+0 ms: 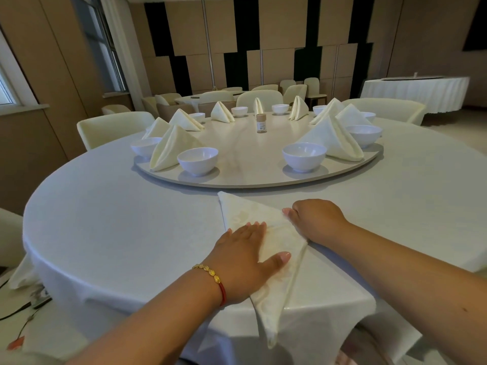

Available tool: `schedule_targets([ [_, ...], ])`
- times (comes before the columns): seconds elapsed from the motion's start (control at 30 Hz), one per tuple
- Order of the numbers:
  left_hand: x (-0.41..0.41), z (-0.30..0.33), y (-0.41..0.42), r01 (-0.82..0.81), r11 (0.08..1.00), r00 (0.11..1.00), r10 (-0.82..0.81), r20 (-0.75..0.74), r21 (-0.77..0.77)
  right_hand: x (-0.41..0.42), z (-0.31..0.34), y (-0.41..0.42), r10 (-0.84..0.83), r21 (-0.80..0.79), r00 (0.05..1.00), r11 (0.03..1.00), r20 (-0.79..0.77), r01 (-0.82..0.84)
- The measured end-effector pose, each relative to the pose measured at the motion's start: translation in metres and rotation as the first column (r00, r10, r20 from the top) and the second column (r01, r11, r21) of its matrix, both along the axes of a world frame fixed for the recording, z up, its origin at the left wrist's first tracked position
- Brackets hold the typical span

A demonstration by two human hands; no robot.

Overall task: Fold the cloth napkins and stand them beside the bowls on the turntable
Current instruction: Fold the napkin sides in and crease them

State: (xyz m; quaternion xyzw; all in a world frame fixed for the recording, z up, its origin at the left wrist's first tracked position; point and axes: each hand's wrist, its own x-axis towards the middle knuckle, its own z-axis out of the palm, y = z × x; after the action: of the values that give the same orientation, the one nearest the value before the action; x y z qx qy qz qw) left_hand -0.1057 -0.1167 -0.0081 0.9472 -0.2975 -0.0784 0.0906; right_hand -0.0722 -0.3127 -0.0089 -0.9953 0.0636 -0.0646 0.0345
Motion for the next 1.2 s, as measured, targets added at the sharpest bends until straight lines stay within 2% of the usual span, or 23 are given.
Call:
schedule_targets([
  [0.3,0.002,-0.009,-0.003,0.006,0.991,0.998,-0.015,0.067,0.135,0.001,-0.002,-0.003,0.011,0.030,1.000,0.999,0.002,-0.011],
  [0.33,0.002,-0.009,-0.003,0.004,0.990,0.997,-0.015,0.072,0.144,0.000,-0.001,-0.002,-0.005,0.020,0.998,1.000,0.070,0.004],
  [0.4,0.002,-0.010,-0.003,0.000,0.989,0.997,-0.012,0.081,0.148,-0.006,0.001,0.002,0.016,0.005,0.937,1.000,0.349,-0.019],
  [0.43,0.001,-0.010,-0.003,-0.003,0.990,0.996,-0.010,0.088,0.143,-0.012,0.003,0.005,0.082,0.014,0.883,0.995,0.462,-0.100],
  [0.47,0.001,-0.010,-0.003,-0.004,0.991,0.996,-0.009,0.094,0.135,-0.019,0.006,0.009,0.173,0.035,0.844,0.975,0.508,-0.220],
  [0.53,0.001,-0.011,-0.002,-0.001,0.993,0.995,-0.011,0.100,0.117,-0.035,0.007,0.016,0.335,0.143,0.843,0.893,0.420,-0.426],
  [0.63,0.001,-0.011,-0.002,0.007,0.995,0.995,-0.017,0.103,0.098,-0.044,0.002,0.017,0.441,0.372,0.895,0.821,0.067,-0.433],
  [0.7,0.001,-0.011,-0.002,0.010,0.994,0.994,-0.022,0.107,0.105,-0.045,0.003,0.011,0.472,0.346,0.869,0.849,-0.151,-0.401],
  [0.77,0.000,-0.011,-0.003,0.016,0.993,0.994,-0.028,0.106,0.116,-0.044,0.006,0.006,0.484,0.212,0.828,0.873,-0.283,-0.439],
  [0.93,0.010,-0.009,0.007,0.089,0.989,0.994,-0.095,0.051,0.116,-0.040,0.008,0.002,0.517,0.142,0.782,0.854,-0.348,-0.501],
  [1.2,0.019,0.000,0.045,0.301,0.947,0.953,-0.295,-0.062,0.113,-0.041,0.005,0.003,0.505,0.112,0.801,0.860,-0.321,-0.498],
])
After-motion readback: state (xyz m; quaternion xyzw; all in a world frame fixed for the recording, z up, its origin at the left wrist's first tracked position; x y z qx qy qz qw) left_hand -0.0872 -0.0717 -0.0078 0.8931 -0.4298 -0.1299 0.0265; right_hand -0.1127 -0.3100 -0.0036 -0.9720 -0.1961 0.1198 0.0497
